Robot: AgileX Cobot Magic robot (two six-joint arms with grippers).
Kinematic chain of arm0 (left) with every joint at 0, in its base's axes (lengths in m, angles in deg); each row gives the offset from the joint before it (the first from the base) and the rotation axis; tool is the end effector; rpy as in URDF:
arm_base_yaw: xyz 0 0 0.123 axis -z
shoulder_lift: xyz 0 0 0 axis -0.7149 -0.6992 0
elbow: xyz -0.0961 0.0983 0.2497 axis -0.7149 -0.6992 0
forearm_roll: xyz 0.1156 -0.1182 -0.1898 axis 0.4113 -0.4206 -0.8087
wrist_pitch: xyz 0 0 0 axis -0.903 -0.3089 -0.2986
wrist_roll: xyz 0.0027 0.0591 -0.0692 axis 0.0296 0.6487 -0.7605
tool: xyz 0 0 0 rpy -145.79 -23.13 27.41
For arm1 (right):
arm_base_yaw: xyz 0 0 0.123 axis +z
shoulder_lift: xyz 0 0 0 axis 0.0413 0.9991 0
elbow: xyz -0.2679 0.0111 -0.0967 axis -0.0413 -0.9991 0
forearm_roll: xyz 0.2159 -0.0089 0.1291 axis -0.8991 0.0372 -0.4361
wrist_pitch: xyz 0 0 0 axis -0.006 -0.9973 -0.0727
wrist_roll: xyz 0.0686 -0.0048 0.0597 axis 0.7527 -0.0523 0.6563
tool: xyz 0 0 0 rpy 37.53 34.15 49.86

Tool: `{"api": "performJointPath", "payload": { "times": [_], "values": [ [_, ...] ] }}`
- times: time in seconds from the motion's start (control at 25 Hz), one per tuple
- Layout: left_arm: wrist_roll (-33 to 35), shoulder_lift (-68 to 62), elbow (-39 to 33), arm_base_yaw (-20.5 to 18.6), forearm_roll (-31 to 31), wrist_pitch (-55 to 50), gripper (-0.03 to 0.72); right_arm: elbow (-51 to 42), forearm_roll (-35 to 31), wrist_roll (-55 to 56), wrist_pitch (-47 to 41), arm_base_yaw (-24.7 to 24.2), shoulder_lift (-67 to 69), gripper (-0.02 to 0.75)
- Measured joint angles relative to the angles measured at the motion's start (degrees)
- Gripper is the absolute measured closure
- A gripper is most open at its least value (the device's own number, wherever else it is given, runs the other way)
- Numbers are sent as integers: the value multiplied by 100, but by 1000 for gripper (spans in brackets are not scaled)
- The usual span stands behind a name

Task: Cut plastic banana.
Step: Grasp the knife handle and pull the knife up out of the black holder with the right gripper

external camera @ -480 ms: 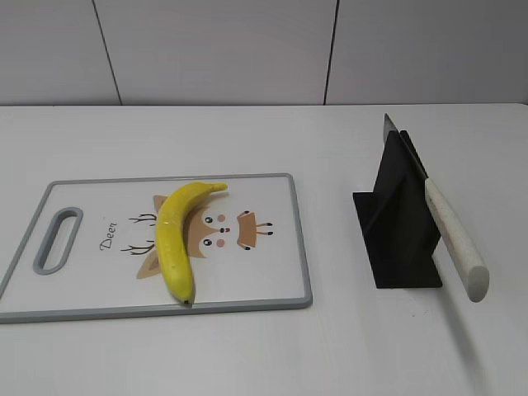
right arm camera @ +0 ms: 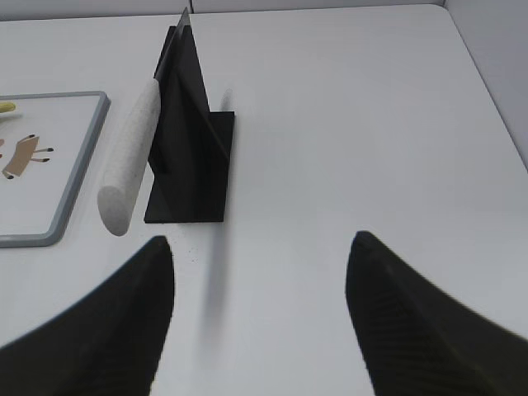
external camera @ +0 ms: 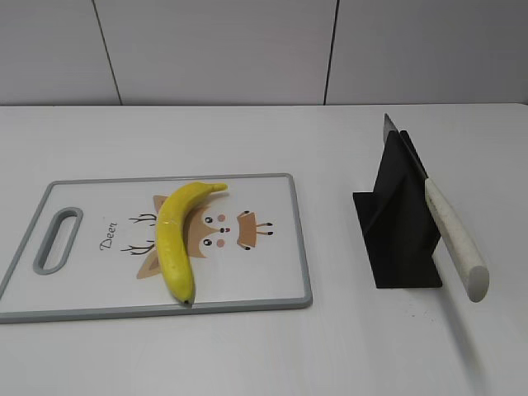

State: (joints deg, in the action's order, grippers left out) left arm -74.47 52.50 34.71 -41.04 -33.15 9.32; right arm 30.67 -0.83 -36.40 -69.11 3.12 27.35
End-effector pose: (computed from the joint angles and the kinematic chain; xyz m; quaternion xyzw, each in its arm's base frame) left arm -0.0032 -0.0033 0.2810 0.0769 0.8475 -0.0181 0.5249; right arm 0.0081 0.0071 0.2638 -0.0027 0.8411 0.0511 0.5385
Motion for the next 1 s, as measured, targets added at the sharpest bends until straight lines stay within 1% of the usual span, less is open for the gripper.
{"api": "performJointPath", "payload": {
  "times": [1.0],
  "values": [
    [0,0,0,0,0,0,119,0,0,0,-5,0,0,220]
  ]
}}
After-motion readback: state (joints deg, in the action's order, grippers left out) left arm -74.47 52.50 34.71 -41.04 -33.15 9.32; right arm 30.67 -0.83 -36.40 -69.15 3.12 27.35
